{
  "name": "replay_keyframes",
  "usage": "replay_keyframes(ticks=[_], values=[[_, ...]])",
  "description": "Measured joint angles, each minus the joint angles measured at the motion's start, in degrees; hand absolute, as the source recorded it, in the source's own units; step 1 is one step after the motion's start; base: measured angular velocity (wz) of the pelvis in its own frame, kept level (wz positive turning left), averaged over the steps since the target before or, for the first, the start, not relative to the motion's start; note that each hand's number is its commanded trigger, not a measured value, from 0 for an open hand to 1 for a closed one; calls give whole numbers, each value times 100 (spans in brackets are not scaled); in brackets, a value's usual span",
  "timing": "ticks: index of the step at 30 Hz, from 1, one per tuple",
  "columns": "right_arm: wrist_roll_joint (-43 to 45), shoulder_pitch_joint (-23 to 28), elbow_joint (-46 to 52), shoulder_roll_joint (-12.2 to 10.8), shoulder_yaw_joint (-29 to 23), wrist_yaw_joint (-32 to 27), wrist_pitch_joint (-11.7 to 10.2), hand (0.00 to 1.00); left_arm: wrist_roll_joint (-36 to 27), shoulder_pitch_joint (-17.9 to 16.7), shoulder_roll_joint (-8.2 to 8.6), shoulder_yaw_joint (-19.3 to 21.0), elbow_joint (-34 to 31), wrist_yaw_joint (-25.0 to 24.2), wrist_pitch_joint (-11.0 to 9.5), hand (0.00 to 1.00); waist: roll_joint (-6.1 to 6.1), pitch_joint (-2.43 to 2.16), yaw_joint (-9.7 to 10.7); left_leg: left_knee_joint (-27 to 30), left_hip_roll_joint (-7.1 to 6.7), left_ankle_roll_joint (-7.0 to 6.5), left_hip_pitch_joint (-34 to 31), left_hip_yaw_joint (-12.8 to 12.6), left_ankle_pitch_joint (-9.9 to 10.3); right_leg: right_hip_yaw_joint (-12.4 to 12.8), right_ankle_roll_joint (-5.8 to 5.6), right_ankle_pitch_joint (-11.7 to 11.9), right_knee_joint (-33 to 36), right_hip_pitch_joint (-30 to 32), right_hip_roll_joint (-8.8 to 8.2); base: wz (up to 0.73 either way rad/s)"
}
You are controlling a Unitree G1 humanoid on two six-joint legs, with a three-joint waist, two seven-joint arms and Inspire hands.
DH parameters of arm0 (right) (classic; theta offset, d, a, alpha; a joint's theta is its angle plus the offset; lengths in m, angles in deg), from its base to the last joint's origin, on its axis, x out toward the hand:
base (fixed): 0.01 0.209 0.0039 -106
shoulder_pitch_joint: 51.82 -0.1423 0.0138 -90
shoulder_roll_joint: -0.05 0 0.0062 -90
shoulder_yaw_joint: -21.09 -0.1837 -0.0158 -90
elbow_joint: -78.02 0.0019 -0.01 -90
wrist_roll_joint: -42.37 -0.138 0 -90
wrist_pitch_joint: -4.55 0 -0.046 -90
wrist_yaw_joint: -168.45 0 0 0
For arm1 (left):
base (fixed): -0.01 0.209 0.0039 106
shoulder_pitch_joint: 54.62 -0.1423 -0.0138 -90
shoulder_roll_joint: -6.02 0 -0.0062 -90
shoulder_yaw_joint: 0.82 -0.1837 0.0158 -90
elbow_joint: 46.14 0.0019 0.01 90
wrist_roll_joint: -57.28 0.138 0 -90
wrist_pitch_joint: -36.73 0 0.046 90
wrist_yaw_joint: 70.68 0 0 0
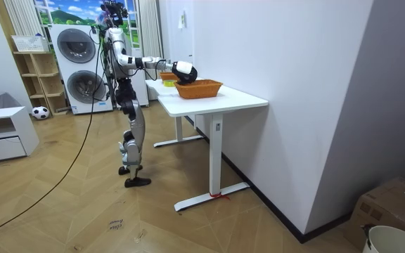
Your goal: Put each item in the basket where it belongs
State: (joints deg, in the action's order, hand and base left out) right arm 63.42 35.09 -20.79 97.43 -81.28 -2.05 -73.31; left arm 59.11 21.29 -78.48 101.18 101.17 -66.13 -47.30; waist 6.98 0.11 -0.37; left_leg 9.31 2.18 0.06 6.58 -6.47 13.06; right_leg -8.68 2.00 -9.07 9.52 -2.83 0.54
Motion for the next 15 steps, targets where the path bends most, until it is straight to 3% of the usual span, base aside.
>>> replay_keyframes(ticks=[15], values=[[-1, 0, 2, 0, 0, 0, -16, 0, 1, -5, -1, 7, 0, 2, 0, 0, -9, -5, -11, 1, 7, 0, 13, -96, 0, 31, 0, 0, 3, 0, 2, 0]])
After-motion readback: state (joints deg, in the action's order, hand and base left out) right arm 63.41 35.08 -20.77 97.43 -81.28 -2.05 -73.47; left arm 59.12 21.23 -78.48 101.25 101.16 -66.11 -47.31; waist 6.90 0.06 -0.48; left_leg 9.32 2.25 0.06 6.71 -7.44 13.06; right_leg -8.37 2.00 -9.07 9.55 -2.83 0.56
